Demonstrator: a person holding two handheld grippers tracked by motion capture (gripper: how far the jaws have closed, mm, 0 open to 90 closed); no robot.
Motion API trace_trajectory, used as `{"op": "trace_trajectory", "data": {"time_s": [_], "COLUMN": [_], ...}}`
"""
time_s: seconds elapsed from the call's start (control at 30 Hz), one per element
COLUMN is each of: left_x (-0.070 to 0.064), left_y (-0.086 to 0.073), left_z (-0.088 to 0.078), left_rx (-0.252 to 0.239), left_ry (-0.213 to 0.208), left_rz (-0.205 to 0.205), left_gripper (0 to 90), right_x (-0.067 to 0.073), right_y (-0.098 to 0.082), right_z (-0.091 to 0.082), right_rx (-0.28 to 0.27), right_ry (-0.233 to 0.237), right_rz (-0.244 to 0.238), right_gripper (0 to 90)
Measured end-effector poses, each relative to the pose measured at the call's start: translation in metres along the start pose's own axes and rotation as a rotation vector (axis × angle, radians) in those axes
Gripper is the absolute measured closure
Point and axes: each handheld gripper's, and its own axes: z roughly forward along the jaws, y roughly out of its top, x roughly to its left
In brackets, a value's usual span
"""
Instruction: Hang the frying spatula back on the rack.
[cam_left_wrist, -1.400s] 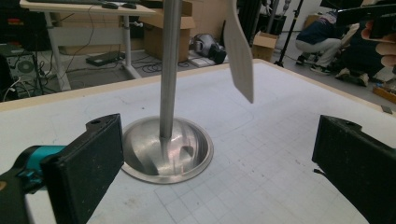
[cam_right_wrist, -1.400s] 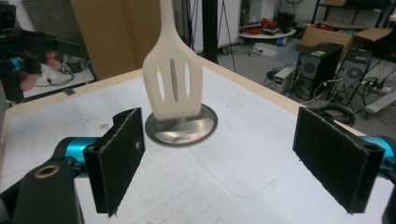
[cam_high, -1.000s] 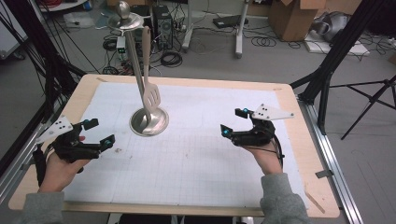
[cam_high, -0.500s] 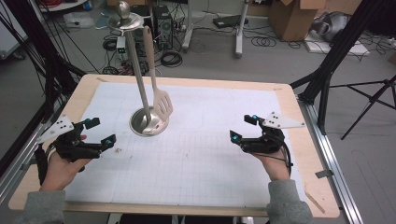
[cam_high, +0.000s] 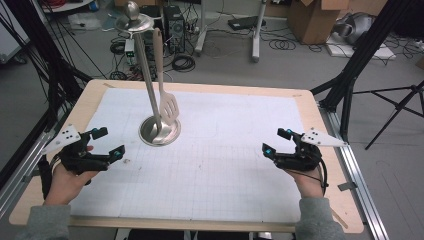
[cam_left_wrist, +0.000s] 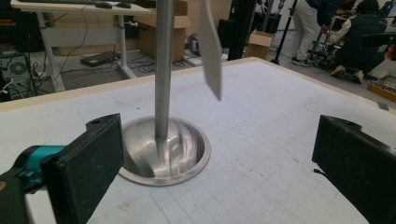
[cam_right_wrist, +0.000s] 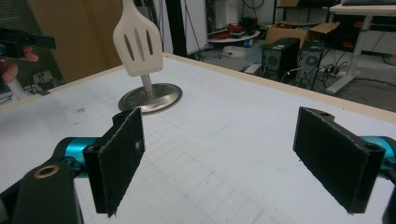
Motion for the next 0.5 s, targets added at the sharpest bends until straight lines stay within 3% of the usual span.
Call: {"op": "trace_trajectory", "data": {"time_s": [0.5], "left_x": [0.003], "left_y": [-0.004], "left_z": [0.000], "left_rx": [0.008], "left_ry": [0.013], "left_rz": [-0.010], "left_gripper": [2.9], "right_x": [-0.010], "right_y": [-0.017], "right_z": [-0.019], "right_rx": [-0.001], "right_ry": [-0.042], "right_rz": [0.037], "right_gripper": [15.1]}}
